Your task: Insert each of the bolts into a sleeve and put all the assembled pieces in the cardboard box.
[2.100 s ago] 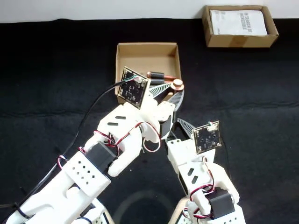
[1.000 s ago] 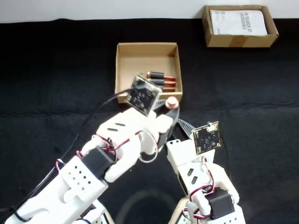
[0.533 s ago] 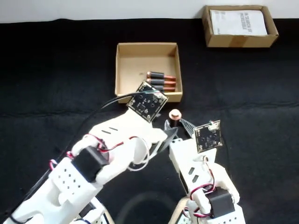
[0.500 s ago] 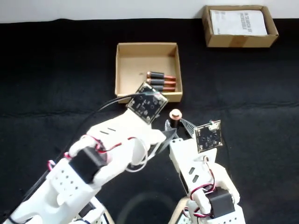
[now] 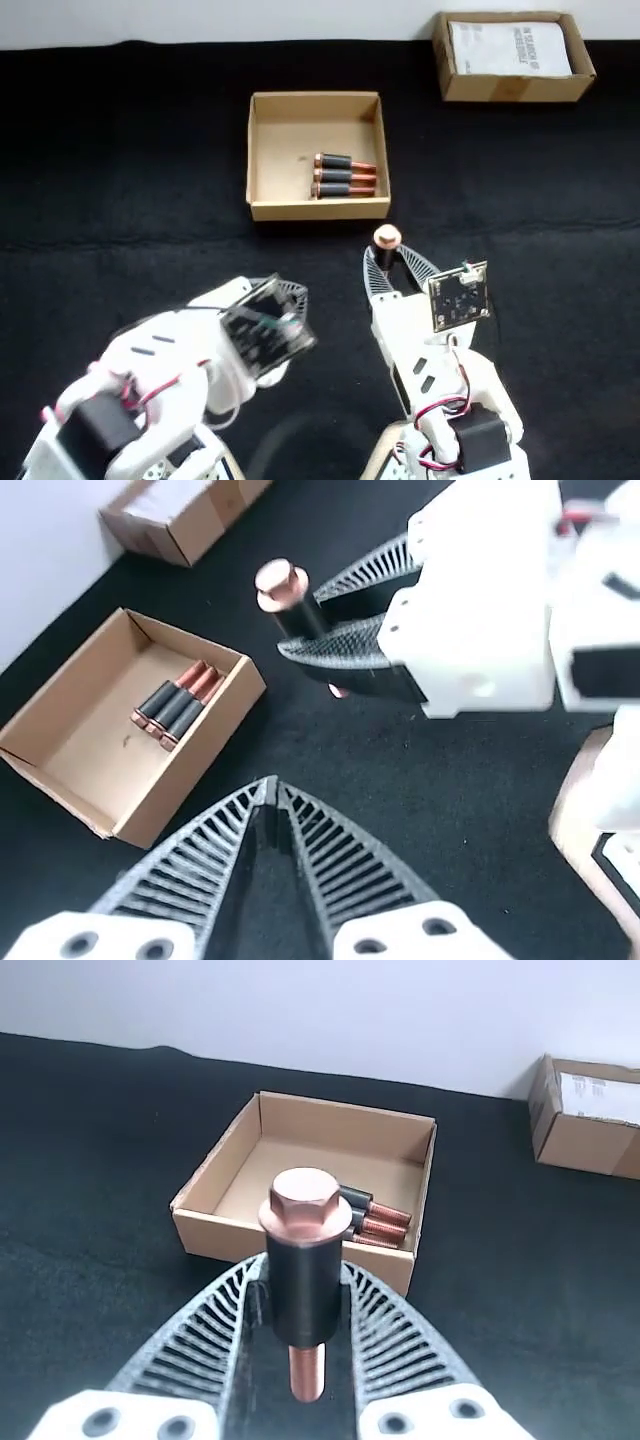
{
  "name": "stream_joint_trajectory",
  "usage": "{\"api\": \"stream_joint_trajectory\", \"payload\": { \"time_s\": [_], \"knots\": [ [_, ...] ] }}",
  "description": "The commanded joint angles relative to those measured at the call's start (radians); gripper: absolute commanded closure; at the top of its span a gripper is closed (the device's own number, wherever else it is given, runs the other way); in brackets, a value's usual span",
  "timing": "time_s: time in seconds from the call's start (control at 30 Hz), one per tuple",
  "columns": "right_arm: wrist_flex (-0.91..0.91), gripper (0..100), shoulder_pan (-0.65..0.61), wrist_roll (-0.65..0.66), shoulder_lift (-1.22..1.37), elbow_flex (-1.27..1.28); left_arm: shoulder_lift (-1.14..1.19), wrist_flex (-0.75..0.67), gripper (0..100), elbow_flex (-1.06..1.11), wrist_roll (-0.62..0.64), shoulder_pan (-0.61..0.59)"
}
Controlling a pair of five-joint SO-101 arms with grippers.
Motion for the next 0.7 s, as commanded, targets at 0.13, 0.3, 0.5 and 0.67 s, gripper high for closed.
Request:
{"api": "stream_joint_trajectory", "payload": {
  "time_s": [0.13, 0.3, 0.5, 0.67],
  "knots": [
    [-0.012, 99.1, 0.012, 0.015, 0.323, -0.306, -0.328, -0.012, 99, 0.226, -0.003, -0.206],
    [-0.012, 99.1, 0.008, 0.015, 0.582, -0.515, -0.363, -0.083, 99, 0.305, 0.0, -0.312],
    [-0.027, 99.1, 0.008, 0.224, 0.863, -0.67, -0.361, -0.12, 99, 0.392, 0.0, -0.43],
    [-0.143, 99.1, 0.012, 0.407, 1.047, -0.697, -0.364, -0.203, 99, 0.542, 0.055, -0.575]
  ]
}}
